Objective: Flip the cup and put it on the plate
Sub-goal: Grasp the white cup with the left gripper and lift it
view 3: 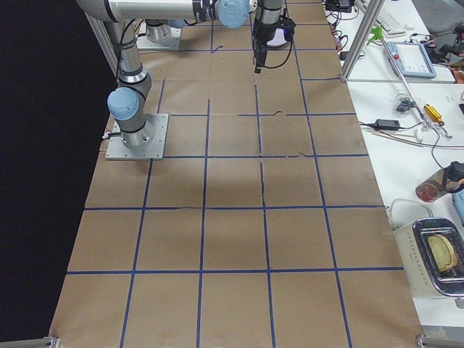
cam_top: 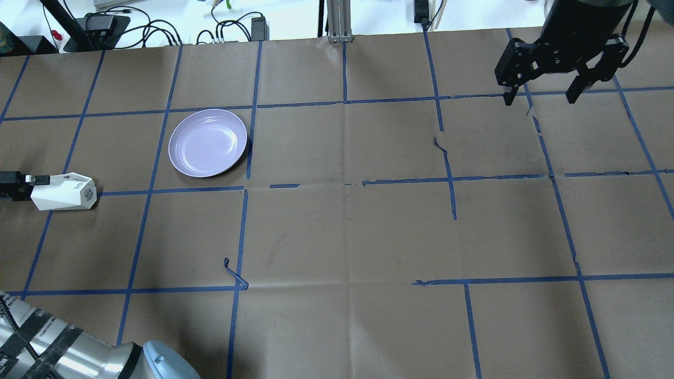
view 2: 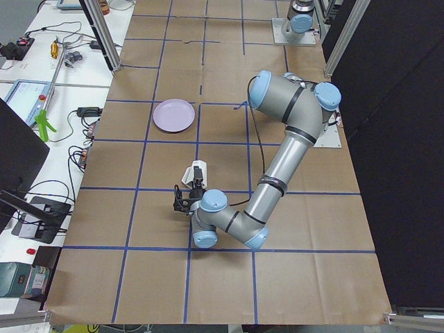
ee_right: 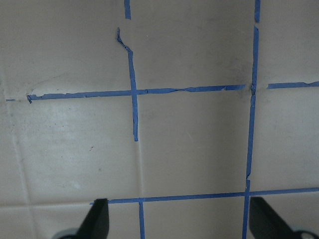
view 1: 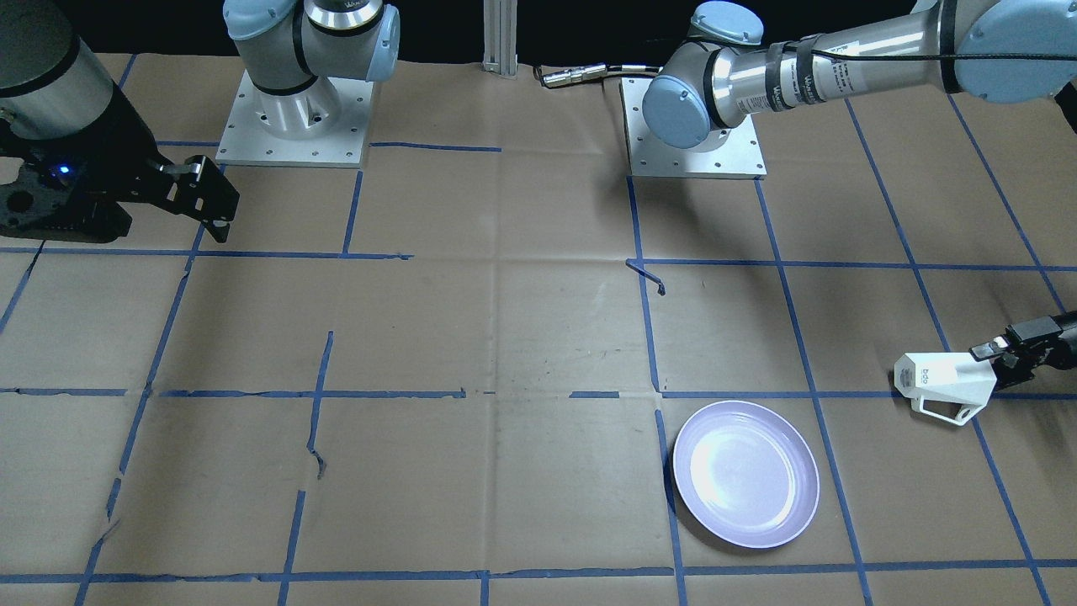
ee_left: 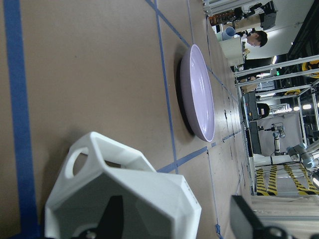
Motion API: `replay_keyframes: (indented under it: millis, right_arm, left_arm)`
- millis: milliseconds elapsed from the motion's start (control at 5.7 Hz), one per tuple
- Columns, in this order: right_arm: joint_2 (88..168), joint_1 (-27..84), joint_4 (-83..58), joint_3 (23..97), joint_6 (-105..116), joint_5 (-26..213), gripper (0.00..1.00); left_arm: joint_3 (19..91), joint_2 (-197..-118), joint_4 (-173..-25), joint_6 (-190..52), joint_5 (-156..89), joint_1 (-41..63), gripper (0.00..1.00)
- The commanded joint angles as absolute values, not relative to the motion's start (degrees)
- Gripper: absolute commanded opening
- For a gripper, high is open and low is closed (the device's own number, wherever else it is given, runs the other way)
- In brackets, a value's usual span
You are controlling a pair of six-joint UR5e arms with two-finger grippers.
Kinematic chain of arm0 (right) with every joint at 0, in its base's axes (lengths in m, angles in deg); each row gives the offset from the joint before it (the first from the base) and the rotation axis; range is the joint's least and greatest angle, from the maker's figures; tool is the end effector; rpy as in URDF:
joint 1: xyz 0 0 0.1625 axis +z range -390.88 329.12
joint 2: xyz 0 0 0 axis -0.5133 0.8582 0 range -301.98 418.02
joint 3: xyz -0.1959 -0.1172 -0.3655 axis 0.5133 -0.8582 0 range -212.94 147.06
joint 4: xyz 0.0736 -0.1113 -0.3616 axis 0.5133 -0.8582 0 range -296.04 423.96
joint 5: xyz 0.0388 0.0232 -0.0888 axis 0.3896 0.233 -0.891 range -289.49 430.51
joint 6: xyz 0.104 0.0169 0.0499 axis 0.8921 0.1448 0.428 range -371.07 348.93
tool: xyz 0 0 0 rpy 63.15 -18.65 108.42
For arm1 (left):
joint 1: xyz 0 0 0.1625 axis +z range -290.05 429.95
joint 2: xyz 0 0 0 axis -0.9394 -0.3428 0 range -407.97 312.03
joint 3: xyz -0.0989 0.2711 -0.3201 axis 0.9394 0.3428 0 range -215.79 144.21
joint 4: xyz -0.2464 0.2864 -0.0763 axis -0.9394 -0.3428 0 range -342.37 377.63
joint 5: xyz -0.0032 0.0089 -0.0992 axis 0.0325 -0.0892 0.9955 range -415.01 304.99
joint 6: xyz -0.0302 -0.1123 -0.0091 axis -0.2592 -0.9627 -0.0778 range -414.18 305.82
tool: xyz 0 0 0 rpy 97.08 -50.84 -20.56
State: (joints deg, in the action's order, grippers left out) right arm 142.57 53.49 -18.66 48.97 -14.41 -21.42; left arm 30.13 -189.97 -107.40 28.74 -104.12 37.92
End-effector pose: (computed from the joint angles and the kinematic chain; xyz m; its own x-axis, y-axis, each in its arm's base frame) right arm 0.0805 -0.5021 0.4839 -0.9989 0.0374 0.0287 0.0397 0.9956 0.0844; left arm 0.4195 -0.5097 0.1296 -0.3711 0.1223 0.9205 -0.1401 0.9726 -0.1857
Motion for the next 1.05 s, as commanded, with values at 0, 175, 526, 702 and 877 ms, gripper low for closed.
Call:
replay_keyframes:
  millis: [0,175,526,702,877]
  right_arm:
    - [142.57,53.49,-18.66,48.97,-14.41,-21.42,1.0]
    - [142.57,53.49,-18.66,48.97,-14.41,-21.42,1.0]
    - [142.57,53.49,-18.66,48.97,-14.41,-21.42,1.0]
    - [142.57,53.49,-18.66,48.97,-14.41,-21.42,1.0]
    - [142.57,53.49,-18.66,48.97,-14.41,-21.42,1.0]
  left_arm:
    - [30.04,-189.82,-108.5,28.78,-103.44,37.87,0.0]
    - [30.04,-189.3,-109.98,28.7,-103.35,37.87,0.0]
    - [29.95,-181.43,-116.81,23.98,-102.2,37.79,0.0]
    - [29.95,-176.34,-120.33,20.3,-102.12,37.78,0.0]
    - [29.95,-173.15,-122.97,18.0,-100.55,37.0,0.0]
